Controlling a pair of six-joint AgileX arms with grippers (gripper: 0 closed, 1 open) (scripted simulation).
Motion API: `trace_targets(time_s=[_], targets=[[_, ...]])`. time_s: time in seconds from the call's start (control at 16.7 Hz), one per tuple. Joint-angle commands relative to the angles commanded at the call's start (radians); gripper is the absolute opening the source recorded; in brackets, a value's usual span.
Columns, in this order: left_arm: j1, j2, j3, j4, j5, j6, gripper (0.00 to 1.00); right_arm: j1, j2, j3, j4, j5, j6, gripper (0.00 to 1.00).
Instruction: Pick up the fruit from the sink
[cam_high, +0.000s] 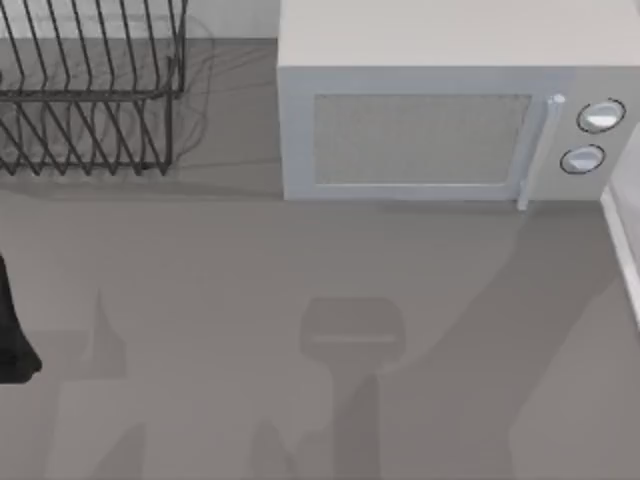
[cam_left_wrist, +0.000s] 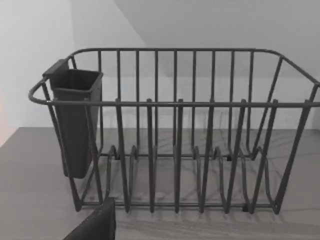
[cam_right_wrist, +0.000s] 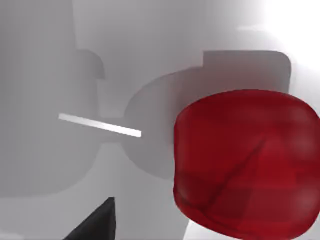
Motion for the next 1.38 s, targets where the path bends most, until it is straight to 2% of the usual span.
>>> trace_targets(time_s=[0.3,0.6,1.38], targets=[[0.000,0.000,0.000,0.000,0.000,0.000,1.00,-0.002,0.118,-0.094,0.210,0.001,0.001,1.00],[0.000,0.000,0.000,0.000,0.000,0.000,1.00,-0.002,0.129,-0.102,0.224,0.001,0.001,1.00],[0.000,0.000,0.000,0.000,0.000,0.000,1.00,-0.002,0.129,-0.102,0.224,0.001,0.001,0.02]])
